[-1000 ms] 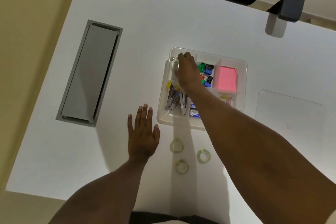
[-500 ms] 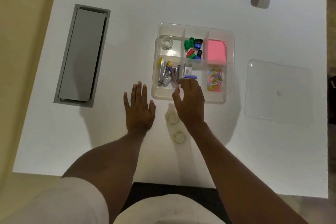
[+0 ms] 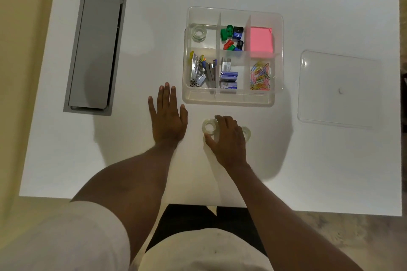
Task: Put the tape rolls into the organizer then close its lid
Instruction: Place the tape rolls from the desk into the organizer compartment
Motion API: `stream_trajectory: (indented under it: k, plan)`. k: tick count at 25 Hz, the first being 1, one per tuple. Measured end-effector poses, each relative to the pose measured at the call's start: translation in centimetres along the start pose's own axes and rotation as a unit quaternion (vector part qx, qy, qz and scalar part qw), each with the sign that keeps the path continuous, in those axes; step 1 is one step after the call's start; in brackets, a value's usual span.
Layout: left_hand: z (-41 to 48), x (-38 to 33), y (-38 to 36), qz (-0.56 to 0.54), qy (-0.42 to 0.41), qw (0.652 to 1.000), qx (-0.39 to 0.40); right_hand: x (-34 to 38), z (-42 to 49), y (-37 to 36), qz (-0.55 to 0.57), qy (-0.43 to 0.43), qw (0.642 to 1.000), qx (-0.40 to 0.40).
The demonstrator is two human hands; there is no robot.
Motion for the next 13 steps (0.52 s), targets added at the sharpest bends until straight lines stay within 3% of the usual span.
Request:
stream_trajectory:
  k: [6, 13]
  plan:
    - [0.1, 0.1, -0.1, 0.004, 0.005, 1.0, 0.002, 0.9, 0.9, -0.1, -0.045, 0.04, 0.998, -0.019]
    - [0.0, 0.0, 0.0, 0.006, 0.011, 1.0, 0.006, 4.0, 3.8, 4.2, 0.027, 0.114, 0.99, -0.081]
Point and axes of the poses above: each hand's wrist, its own z-axis towards the middle knuckle, its own y-axis out of the back of the hand, x = y × z, the point moved 5 cm from there along z, towards the middle knuckle, and after that the axes turned 12 degrees about x, right-handed, at the moved point
